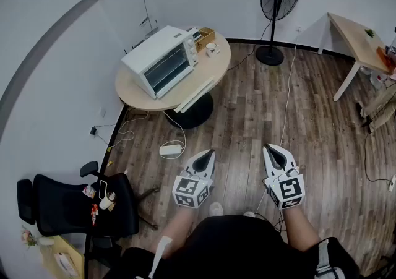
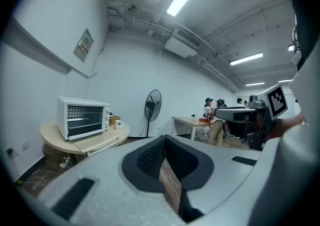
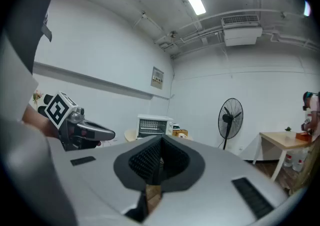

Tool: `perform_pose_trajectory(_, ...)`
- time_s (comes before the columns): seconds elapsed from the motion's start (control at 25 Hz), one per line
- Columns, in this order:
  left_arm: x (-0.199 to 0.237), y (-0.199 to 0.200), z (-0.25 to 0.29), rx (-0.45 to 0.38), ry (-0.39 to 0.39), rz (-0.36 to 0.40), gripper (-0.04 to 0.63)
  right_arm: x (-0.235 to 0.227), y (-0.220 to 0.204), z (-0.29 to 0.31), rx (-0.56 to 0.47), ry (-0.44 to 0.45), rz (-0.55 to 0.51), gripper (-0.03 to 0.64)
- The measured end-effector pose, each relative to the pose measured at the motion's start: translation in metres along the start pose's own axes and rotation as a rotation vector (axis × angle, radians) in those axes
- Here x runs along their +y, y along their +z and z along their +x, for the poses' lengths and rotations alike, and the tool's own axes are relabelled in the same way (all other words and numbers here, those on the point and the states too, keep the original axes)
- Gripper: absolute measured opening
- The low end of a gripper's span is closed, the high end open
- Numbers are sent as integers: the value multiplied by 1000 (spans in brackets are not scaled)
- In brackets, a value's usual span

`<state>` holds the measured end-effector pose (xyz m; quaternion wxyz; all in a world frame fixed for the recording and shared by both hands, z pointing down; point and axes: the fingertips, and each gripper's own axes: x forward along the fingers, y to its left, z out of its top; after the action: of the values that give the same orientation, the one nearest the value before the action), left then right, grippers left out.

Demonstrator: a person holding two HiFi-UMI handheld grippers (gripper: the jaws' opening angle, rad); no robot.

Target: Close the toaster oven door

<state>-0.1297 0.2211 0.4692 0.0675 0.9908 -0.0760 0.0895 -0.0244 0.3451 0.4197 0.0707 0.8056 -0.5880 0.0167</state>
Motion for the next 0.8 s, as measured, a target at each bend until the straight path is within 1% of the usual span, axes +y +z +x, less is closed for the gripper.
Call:
perform_pose_trajectory(0.2,11,7,1,-16,8,17,6,2,1,10,0,-14,5,-3)
perform_pose_trajectory(0.52,32,5,12,-1,-5,14,6,-1,-3,32,15,-40,18,-3)
perform_pose_trajectory(0.64,41,7,15,0,-14,19,6,-2,1,41,-15,-49,61,-3)
perform_pose_trajectory(0.8,61,10,18,-5,-21,31,6,2,5,58,-45,-35,115,-3)
